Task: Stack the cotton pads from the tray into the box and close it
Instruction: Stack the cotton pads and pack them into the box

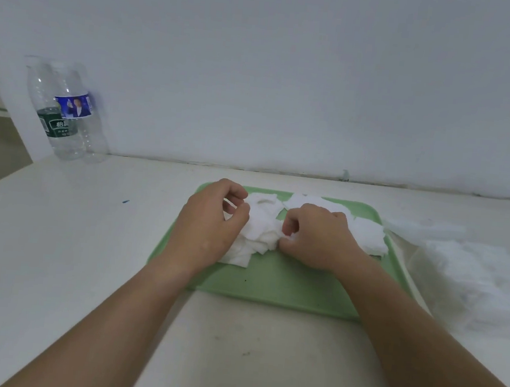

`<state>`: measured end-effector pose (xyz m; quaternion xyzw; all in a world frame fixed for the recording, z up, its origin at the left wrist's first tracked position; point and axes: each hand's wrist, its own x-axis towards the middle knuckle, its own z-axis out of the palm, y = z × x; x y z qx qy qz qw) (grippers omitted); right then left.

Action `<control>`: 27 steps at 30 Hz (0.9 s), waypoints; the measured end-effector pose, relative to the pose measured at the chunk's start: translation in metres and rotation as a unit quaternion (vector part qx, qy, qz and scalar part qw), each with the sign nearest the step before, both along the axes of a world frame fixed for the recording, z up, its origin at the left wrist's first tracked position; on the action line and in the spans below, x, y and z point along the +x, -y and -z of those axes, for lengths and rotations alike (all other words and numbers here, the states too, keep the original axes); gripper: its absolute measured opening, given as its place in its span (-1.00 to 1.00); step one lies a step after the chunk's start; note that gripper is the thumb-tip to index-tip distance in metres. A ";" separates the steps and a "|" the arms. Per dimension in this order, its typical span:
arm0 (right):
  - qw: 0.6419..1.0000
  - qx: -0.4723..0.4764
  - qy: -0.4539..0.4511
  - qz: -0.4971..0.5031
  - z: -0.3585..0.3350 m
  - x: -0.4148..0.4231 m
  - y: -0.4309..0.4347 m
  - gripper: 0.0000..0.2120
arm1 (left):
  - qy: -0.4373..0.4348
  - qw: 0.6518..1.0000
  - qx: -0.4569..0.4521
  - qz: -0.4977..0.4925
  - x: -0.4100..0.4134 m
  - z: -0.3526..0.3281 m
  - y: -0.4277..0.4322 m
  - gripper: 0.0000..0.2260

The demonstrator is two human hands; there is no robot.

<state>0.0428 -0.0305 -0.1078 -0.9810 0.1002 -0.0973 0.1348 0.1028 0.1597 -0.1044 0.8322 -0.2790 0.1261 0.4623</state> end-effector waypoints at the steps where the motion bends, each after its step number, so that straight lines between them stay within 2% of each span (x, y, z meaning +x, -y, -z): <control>1: 1.000 0.012 -0.001 0.000 -0.002 0.000 0.000 -0.87 | -0.002 1.000 0.003 0.002 0.000 0.000 0.001 -0.92; 5: 0.987 0.156 0.025 -0.010 -0.012 -0.001 0.010 -0.94 | 0.005 1.000 0.027 -0.002 -0.003 0.000 0.002 -0.96; 9: 0.947 0.307 0.087 -0.022 -0.023 -0.004 0.014 -0.93 | 0.029 0.997 0.063 -0.022 -0.005 -0.001 0.002 -0.93; 11: 0.926 0.362 0.101 -0.036 -0.027 -0.005 0.012 -0.92 | 0.012 0.998 0.060 -0.007 -0.006 -0.002 0.002 -0.83; 14: 0.900 0.418 0.097 -0.073 -0.032 -0.006 0.004 -0.94 | -0.096 0.993 -0.020 0.065 -0.008 -0.002 0.006 -0.57; 16: 0.887 0.439 0.091 -0.110 -0.033 -0.007 0.001 -0.96 | -0.162 0.978 -0.087 0.095 -0.008 -0.002 0.009 -0.50; 19: 0.881 0.445 0.078 -0.143 -0.034 -0.008 -0.003 -0.88 | -0.196 0.956 -0.195 0.102 -0.010 -0.005 0.010 -0.68; 23: 0.904 0.411 0.074 -0.098 -0.042 -0.011 0.002 -0.81 | -0.175 0.957 -0.225 0.049 -0.005 -0.007 0.004 -0.87; 27: 0.934 0.351 0.065 -0.037 -0.041 -0.010 0.013 -0.78 | -0.195 0.950 -0.241 0.024 -0.001 -0.008 0.000 -0.82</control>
